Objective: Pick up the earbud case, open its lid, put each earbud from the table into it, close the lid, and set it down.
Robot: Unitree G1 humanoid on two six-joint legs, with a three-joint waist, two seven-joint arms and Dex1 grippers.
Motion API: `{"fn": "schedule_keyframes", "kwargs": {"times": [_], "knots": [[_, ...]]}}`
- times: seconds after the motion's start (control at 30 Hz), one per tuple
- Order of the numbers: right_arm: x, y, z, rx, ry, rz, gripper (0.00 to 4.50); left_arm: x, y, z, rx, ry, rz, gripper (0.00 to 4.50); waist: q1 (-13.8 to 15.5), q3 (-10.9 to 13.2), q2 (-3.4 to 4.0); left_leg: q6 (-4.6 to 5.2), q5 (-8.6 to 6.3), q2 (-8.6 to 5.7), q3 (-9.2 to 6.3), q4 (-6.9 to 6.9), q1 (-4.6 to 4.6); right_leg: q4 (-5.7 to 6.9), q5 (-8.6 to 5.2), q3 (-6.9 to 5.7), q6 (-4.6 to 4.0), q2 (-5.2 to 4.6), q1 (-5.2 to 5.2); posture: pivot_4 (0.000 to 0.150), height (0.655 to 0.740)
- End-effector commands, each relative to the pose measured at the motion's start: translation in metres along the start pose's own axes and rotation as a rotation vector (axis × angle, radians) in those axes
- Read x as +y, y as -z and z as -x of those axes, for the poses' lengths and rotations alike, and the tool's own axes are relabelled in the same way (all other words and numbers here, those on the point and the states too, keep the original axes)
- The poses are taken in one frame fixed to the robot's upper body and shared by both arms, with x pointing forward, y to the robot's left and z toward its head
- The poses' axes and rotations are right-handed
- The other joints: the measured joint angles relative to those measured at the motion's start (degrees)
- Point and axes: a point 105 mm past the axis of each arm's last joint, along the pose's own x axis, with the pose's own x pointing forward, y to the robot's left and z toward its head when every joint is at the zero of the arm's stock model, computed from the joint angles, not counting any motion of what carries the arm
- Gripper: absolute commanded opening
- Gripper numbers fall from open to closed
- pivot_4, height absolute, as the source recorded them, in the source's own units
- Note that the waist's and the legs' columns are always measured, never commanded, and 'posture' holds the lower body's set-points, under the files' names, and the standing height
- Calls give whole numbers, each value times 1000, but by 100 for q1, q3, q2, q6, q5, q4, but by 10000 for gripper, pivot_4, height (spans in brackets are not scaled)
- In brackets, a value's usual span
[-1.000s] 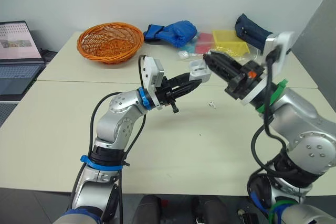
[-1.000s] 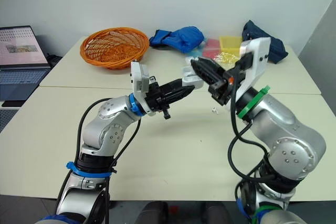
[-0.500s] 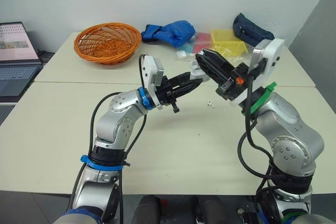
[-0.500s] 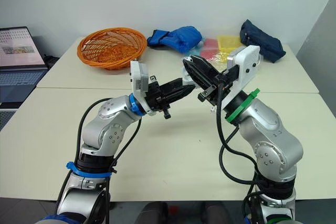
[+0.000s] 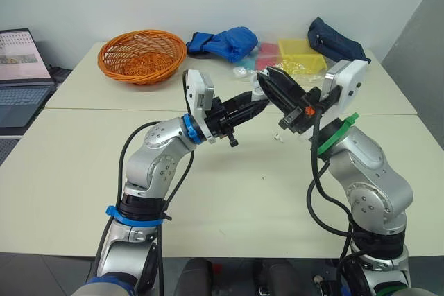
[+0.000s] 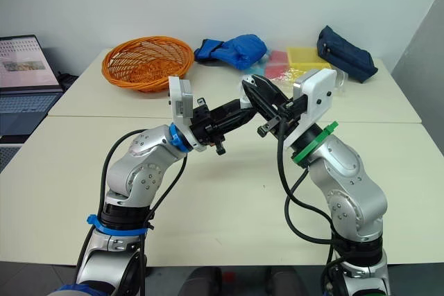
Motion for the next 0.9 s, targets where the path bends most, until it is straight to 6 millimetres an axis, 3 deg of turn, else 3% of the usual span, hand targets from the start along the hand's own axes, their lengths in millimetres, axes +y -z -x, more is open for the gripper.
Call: {"fn": "schedule_keyframes", "kwargs": {"times": [0.03,0.47,0.9], "knots": [[4,-11,-1,-51,7,25,4236,-7,-15,-4,-56,12,-48,7427,0,0,0,0,0,0,0,0,0,0,0,0,0,0,0,1500,7400],[4,-4,0,-44,49,26,4236,4,-22,-12,-111,-98,-104,7427,2,0,0,0,0,0,-1,-5,-1,-6,0,1,0,0,0,1500,7400],[-1,4,-5,-33,92,26,4236,0,-23,-15,-118,-84,-120,7427,1,0,0,0,0,0,1,-13,-2,-15,0,0,0,0,-1,1500,7400]]}}
